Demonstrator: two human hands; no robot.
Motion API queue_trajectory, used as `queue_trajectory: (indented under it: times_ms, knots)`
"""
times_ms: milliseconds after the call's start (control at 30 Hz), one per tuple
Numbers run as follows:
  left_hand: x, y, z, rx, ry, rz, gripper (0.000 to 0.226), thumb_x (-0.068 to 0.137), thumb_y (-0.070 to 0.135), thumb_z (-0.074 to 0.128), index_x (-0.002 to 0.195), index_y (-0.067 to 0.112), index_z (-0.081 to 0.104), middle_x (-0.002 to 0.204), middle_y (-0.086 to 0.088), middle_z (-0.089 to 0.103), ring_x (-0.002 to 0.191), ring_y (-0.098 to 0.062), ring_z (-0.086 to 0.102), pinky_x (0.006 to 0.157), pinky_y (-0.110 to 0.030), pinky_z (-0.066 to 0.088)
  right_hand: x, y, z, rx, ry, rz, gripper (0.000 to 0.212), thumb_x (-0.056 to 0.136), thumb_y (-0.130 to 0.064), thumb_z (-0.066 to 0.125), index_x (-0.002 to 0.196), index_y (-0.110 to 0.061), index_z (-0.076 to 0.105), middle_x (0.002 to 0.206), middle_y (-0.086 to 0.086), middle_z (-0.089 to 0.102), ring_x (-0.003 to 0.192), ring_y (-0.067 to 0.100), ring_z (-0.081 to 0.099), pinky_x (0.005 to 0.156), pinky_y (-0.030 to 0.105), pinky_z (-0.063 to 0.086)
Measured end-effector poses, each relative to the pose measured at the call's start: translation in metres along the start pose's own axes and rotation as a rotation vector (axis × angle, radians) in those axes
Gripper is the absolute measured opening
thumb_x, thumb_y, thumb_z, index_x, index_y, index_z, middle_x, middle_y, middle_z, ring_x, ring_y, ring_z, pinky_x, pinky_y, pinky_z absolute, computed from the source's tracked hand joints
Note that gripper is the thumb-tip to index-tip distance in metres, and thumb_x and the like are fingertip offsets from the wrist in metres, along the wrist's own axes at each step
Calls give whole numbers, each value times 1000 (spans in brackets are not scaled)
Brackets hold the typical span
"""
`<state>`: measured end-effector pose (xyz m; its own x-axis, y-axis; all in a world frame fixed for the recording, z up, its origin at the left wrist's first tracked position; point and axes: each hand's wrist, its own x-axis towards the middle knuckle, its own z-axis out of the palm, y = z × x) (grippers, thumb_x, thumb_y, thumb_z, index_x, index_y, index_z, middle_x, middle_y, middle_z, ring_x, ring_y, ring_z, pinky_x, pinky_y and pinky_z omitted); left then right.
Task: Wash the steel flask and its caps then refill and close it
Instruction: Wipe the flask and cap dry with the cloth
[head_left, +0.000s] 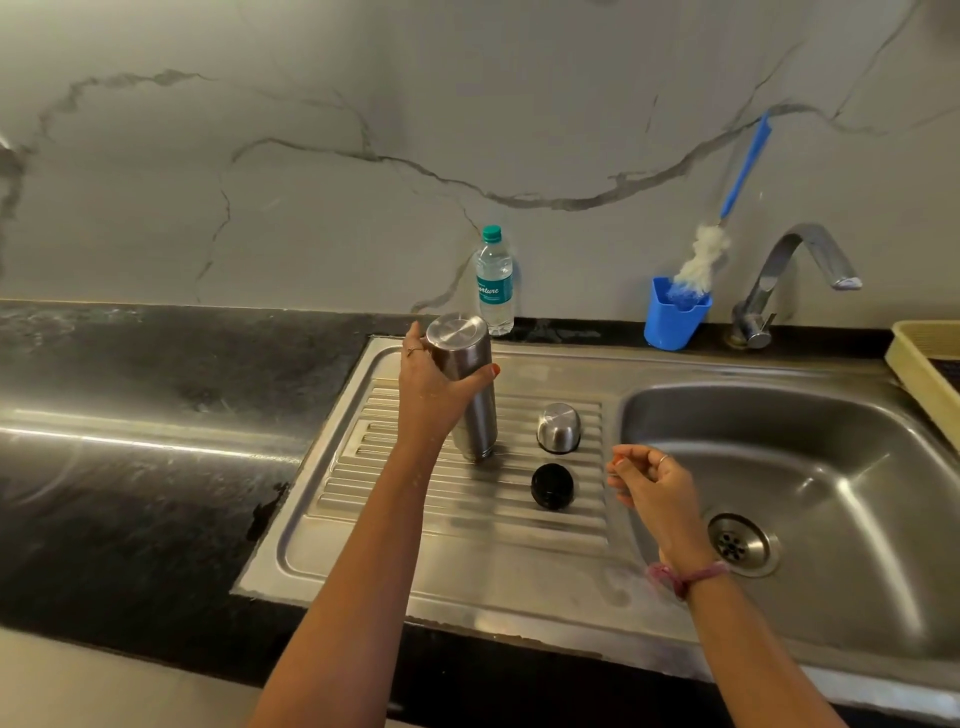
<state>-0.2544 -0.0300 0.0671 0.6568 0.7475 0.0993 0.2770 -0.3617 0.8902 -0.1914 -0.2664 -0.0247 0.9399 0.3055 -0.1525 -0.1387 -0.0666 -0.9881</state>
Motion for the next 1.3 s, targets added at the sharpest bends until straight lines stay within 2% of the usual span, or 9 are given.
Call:
queue_trajectory:
  times_ms: [200, 367, 500, 633, 800, 900, 1033, 1133, 1300]
  knots:
    - [2, -4, 2, -23, 62, 7, 87, 70, 27, 89, 141, 16, 42, 135, -4, 56, 121, -19, 53, 99, -31, 47, 1, 3, -2, 6, 18, 3, 11, 93, -10, 58, 100, -15, 65, 91, 6, 71, 83, 16, 68, 66, 18, 54]
    - [-1, 7, 2, -70, 105, 65, 83, 67, 22, 91, 136, 13, 47, 131, -4, 59, 108, -10, 52, 89, -22, 46, 1, 9, -11, -9, 39, 10, 12, 93, -10, 58, 97, -19, 66, 91, 8, 71, 86, 20, 68, 78, 31, 56]
    - [-4, 33, 0, -92, 123, 157, 81, 67, 25, 91, 135, 14, 48, 123, 4, 58, 108, -9, 53, 82, -12, 41, 0, 12, -20, 12, 60, 41, 14, 93, -9, 58, 96, -20, 65, 90, 6, 71, 85, 19, 67, 73, 25, 54]
    - [-6, 65, 3, -148, 79, 215, 82, 68, 26, 90, 137, 16, 46, 125, 6, 56, 111, -9, 51, 92, -22, 45, 3, 14, -32, 28, 82, 64, 13, 92, -9, 59, 97, -20, 65, 90, 4, 71, 84, 17, 68, 72, 25, 54]
    - [-14, 88, 31, -241, -42, 210, 81, 67, 30, 91, 136, 20, 49, 131, 4, 59, 117, -12, 56, 93, -26, 50, 7, 16, -60, 31, 131, 60, 12, 92, -8, 60, 95, -18, 66, 87, 2, 71, 81, 15, 68, 69, 25, 53]
    - [-24, 97, 59, -377, -121, 122, 72, 65, 25, 92, 127, 22, 56, 118, 5, 67, 108, -12, 65, 95, -37, 55, 15, 19, -88, 36, 162, 72, 12, 92, -7, 60, 94, -17, 66, 85, 4, 72, 79, 16, 68, 67, 25, 52]
    - [-41, 103, 107, -570, -161, -46, 72, 54, 30, 93, 117, 17, 62, 109, 1, 71, 105, -17, 68, 90, -39, 57, 26, 23, -137, 50, 219, 119, 10, 91, -8, 60, 98, -12, 66, 85, 7, 71, 76, 16, 67, 65, 26, 50]
    - [-61, 101, 148, -699, -175, -213, 59, 69, 17, 87, 121, 12, 62, 106, 0, 70, 103, -18, 68, 87, -34, 57, 28, 17, -178, 31, 251, 113, 11, 92, -4, 58, 97, -9, 66, 81, 8, 69, 73, 17, 64, 66, 27, 50]
    - [-94, 98, 207, -837, -203, -473, 42, 77, 11, 80, 114, 16, 61, 111, -5, 67, 103, -17, 65, 84, -32, 56, 34, 12, -242, -15, 296, 103, 14, 93, -12, 57, 96, -22, 65, 92, 6, 71, 83, 16, 68, 70, 27, 51]
